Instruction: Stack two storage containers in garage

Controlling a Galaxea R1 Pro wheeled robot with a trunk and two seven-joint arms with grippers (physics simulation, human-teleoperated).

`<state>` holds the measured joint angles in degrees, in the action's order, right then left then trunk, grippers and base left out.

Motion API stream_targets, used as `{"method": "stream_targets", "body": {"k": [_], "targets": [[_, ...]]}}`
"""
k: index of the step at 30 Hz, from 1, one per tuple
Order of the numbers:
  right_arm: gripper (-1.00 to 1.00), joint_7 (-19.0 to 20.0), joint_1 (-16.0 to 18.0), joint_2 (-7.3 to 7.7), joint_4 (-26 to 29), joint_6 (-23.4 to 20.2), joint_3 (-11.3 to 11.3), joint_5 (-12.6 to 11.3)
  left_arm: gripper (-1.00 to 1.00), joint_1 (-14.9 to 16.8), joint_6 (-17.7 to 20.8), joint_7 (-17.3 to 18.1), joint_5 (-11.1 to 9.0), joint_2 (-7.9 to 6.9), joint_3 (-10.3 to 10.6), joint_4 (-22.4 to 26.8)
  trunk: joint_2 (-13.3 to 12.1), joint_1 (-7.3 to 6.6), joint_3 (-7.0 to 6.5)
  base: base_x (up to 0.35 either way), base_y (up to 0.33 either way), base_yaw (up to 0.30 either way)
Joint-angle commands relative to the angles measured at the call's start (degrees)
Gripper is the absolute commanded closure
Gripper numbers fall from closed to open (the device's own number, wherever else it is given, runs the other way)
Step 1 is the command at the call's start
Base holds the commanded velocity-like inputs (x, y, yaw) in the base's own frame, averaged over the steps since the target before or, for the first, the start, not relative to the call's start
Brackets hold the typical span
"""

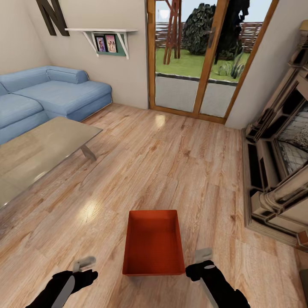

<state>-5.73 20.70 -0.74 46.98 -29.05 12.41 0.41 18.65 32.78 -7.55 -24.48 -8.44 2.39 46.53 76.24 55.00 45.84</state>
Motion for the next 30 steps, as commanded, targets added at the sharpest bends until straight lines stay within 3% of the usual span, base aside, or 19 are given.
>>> {"method": "stream_targets", "body": {"k": [1, 7, 10, 11, 12, 15, 16, 17, 20, 22, 24, 30], "targets": [[-1.0, -0.27, 2.24, -0.01, 0.14, -0.72, -0.28, -0.1, -1.0, 2.28, 1.64, -1.85, -0.62, 0.07, 0.25, 0.34, 0.03, 0.0, 0.05, 0.0, 0.0, 0.0], [-1.0, -0.33, 9.29, -0.85, -1.15, -1.26, -1.37, -0.21, -1.0, 10.57, 3.85, -3.97, -1.16, 0.42, 0.25, -0.11, 0.03, 0.0, 0.05, 0.0, 0.0, 0.0], [-1.0, -0.39, 13.47, -1.32, -3.15, -1.33, -1.63, -0.17, -1.0, 14.31, 4.07, -4.26, -0.98, 1.46, 0.35, -0.98, 0.03, 0.0, 0.05, 0.0, 0.0, 0.0], [-1.0, -0.4, 14.99, -1.4, -3.86, -1.26, -1.71, -0.18, -1.0, 15.62, 4.27, -4.31, -0.95, 2.35, 0.43, -1.47, 0.03, 0.0, 0.05, 0.0, 0.0, 0.0], [-1.0, -0.41, 16.91, -1.51, -5.08, -0.73, -2.48, -0.31, -1.0, 18.33, 4.42, -4.36, -0.8, 4.3, 0.53, -3.63, 0.03, 0.0, 0.05, 0.0, 0.0, 0.0], [-1.0, -0.37, 17.8, -1.77, -6.52, 0.32, -5.3, -1.41, -1.0, 20.91, 3.94, -4.42, -0.4, 5.95, 0.65, -7.31, 0.03, 0.0, 0.05, 0.0, 0.0, 0.0], [-1.0, -0.35, 17.93, -2.01, -7.13, 0.89, -6.28, -1.75, -1.0, 21.41, 3.36, -4.44, -0.18, 6.34, 0.72, -8.51, 0.03, 0.0, 0.05, 0.0, 0.0, 0.0], [-1.0, -0.34, 18.07, -2.31, -9.05, 3.43, -7.33, -2.12, -1.0, 21.94, 0.1, -4.46, 0.42, 7.0, 0.86, -10.76, 0.03, 0.0, 0.05, 0.0, 0.0, 0.0], [-1.0, -0.14, 18.12, -2.45, -13.24, 7.94, -7.75, -2.29, -1.0, 22.21, -5.46, -4.42, 1.57, 8.36, 0.92, -14.37, 0.03, 0.0, 0.05, 0.0, 0.0, 0.0], [-1.0, 0.36, 18.15, -2.53, -20.54, 11.67, -7.69, -2.04, -1.0, 22.36, -13.63, -4.42, 7.18, 10.33, 0.95, -21.27, 0.03, 0.0, 0.05, 0.0, 0.0, 0.0], [-1.0, 0.48, 18.15, -2.57, -21.19, 11.87, -7.63, -2.08, -1.0, 22.38, -14.42, -4.46, 8.29, 10.45, 0.97, -21.83, 0.03, 0.0, 0.05, 0.0, 0.0, 0.0], [-1.0, 0.62, 18.15, -3.0, -22.99, 12.04, -7.58, -2.17, -1.0, 22.4, -14.98, -4.53, 8.95, 10.47, 0.89, -22.21, 0.03, 0.0, 0.05, 0.0, 0.0, 0.0]]}}
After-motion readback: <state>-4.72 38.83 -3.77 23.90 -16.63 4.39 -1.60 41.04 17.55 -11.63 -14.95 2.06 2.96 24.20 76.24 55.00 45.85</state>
